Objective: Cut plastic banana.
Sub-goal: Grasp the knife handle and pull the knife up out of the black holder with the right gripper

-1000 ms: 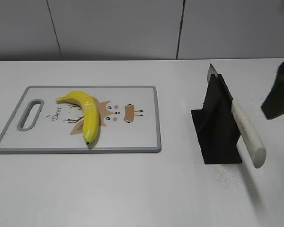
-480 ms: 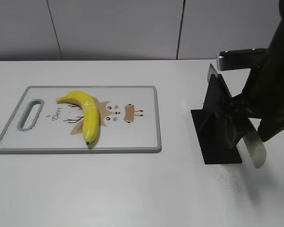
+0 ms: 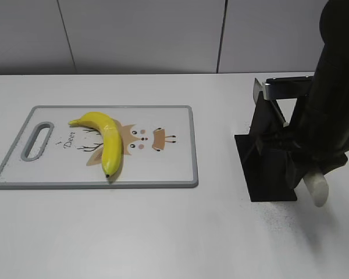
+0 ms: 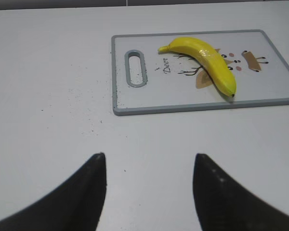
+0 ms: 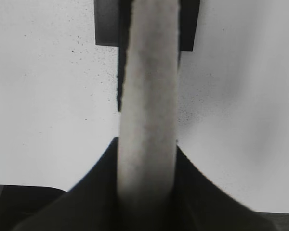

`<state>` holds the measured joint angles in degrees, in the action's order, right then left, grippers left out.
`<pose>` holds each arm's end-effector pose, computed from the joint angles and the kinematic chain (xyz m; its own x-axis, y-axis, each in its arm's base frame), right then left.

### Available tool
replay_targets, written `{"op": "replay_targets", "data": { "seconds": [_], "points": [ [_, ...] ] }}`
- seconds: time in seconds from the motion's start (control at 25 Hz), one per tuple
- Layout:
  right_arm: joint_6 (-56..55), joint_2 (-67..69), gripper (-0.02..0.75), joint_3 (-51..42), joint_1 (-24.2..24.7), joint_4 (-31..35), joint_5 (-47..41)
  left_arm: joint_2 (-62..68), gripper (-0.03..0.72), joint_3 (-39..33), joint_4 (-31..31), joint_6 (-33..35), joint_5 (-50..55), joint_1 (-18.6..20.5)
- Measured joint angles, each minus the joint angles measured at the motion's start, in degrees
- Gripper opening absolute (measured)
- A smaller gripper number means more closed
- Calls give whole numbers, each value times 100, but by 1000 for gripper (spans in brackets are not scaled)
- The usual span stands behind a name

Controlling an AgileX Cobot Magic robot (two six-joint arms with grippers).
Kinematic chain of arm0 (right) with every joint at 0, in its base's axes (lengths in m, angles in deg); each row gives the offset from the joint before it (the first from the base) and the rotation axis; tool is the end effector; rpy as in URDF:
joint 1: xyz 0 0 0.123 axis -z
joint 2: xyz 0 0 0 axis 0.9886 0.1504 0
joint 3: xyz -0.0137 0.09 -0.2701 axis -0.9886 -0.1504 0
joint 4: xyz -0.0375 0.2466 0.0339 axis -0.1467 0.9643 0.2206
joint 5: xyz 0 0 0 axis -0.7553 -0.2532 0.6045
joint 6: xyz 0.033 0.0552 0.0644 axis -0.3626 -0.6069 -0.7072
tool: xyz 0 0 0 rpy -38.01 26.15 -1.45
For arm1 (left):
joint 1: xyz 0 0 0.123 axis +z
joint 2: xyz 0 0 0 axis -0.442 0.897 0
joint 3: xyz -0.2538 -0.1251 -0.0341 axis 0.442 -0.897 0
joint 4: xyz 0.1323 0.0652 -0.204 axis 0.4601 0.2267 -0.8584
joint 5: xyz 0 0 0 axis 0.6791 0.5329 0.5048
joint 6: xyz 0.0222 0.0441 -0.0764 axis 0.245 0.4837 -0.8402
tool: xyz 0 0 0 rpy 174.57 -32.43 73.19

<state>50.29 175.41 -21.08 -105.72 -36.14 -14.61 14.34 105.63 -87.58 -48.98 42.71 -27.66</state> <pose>0.2703 0.1257 0.2052 -0.9976 -0.0669 0.0174 -0.0664 0.9974 0.0287 -0.0038 -0.0109 0.2673 -0.4737 0.1405 -0.8694 0.1922 0.9799 0.0537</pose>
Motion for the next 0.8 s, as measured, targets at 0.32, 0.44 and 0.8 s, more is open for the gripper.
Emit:
{"op": "replay_targets", "data": {
  "seconds": [0.32,0.44,0.8],
  "points": [
    [-54,-466,165,0,0,170,-9,0,561,0,0,0,0,0],
    [-54,-756,165,0,0,197,-89,0,560,0,0,0,0,0],
    [-15,-1489,164,99,-6,210,-249,0,560,0,0,0,0,0]
  ]
}}
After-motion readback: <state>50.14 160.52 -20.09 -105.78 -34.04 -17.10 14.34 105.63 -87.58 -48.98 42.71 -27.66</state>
